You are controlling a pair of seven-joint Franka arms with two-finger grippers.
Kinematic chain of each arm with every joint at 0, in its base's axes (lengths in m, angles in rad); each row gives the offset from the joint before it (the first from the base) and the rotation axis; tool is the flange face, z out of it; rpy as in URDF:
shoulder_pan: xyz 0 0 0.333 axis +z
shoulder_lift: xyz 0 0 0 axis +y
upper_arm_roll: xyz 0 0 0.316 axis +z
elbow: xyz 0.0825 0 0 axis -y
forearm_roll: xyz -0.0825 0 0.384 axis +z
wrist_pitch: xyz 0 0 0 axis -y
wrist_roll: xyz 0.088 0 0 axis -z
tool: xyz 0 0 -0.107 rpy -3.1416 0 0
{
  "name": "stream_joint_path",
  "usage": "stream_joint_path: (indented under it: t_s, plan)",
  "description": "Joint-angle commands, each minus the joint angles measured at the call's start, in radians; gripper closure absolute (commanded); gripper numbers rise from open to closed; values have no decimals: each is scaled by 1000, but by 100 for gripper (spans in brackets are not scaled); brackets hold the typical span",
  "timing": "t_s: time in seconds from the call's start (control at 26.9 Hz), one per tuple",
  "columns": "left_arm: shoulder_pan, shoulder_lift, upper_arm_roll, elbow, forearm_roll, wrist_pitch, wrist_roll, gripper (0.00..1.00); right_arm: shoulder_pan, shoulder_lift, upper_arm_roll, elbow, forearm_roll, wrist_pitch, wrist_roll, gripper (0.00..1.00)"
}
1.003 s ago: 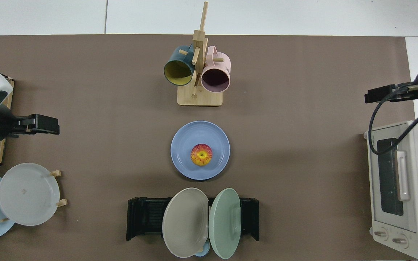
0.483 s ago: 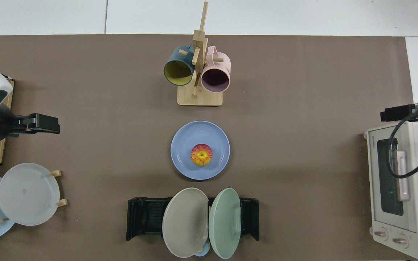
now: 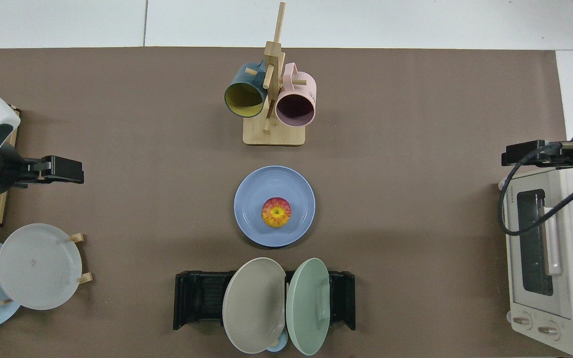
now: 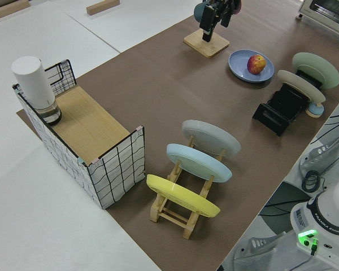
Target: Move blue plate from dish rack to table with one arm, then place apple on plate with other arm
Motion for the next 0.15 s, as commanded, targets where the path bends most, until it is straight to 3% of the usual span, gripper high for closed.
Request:
stream_joint_path:
  t_s: [0.0,0.11]
  plan:
    - [-18,2,9,-1,0,13,-2,0,5,-22,0,-27,-15,6,33,0]
    - [-19,2,9,-1,0,13,-2,0,2,-24,1,-27,-20,6,28,0]
